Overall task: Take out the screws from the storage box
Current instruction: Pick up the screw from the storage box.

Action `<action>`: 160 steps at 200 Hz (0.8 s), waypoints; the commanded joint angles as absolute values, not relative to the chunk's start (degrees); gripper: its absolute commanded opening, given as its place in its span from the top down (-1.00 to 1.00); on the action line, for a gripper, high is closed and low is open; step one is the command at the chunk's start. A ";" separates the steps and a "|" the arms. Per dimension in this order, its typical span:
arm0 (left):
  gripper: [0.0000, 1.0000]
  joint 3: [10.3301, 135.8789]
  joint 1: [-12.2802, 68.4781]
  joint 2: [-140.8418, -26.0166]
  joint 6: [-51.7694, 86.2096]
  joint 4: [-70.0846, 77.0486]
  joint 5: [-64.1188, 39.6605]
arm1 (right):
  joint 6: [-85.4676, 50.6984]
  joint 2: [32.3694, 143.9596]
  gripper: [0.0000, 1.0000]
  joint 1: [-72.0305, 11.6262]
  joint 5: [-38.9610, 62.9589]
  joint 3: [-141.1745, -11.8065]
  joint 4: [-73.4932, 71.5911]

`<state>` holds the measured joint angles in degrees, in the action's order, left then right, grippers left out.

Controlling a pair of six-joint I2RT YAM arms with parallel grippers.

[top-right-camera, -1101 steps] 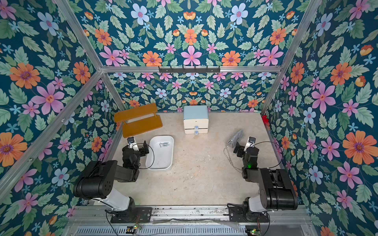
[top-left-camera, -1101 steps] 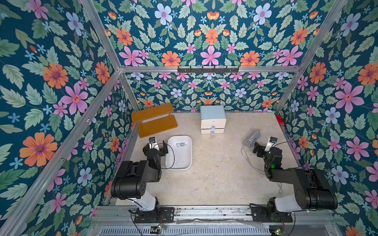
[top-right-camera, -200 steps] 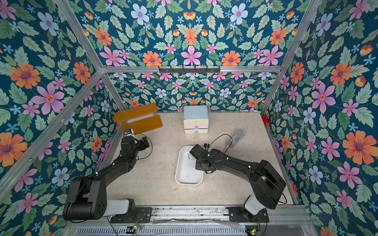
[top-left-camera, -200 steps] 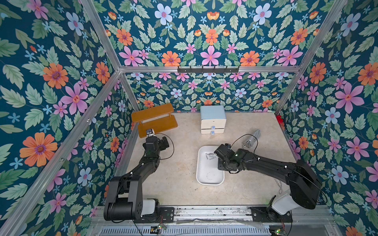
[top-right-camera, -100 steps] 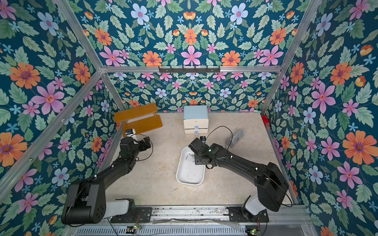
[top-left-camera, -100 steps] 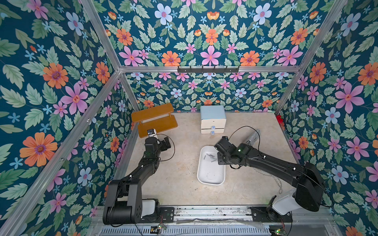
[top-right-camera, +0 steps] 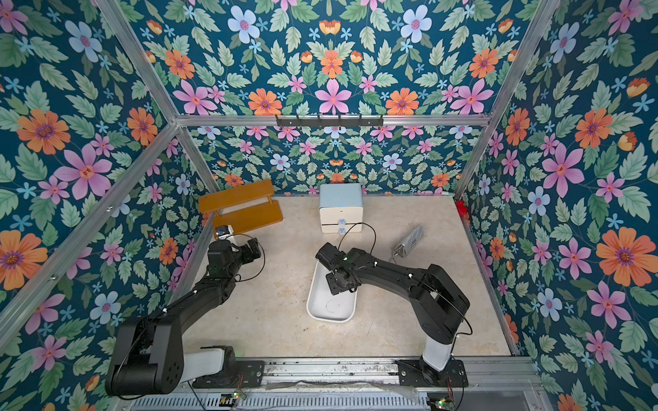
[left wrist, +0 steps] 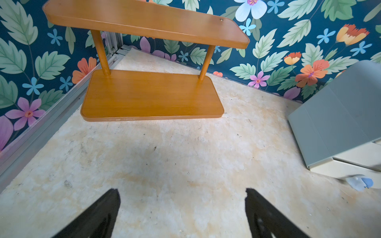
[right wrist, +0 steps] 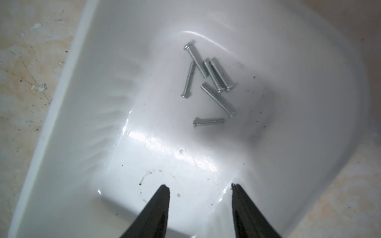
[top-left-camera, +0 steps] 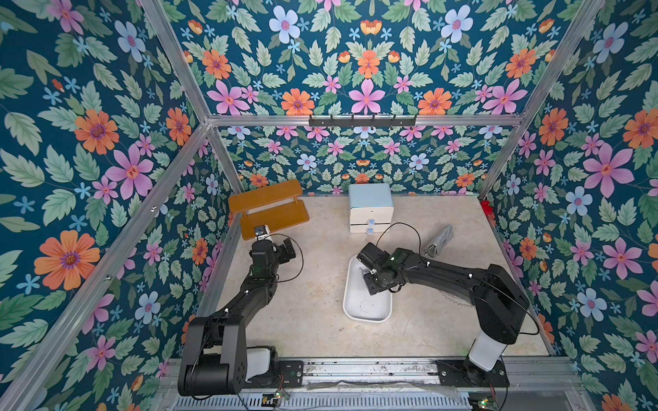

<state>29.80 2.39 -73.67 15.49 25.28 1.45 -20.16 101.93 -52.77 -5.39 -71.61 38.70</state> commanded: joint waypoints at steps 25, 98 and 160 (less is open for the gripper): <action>-0.98 29.88 2.37 -73.83 15.57 26.11 2.15 | -21.10 106.01 -0.13 -52.95 -3.68 -72.98 36.12; -0.98 30.19 2.37 -74.17 15.47 25.71 2.55 | -21.11 110.02 -0.31 -50.36 -4.35 -75.19 36.22; -0.99 30.31 2.37 -74.26 15.53 25.53 2.66 | -20.14 112.58 -0.23 -48.97 -2.99 -75.49 35.15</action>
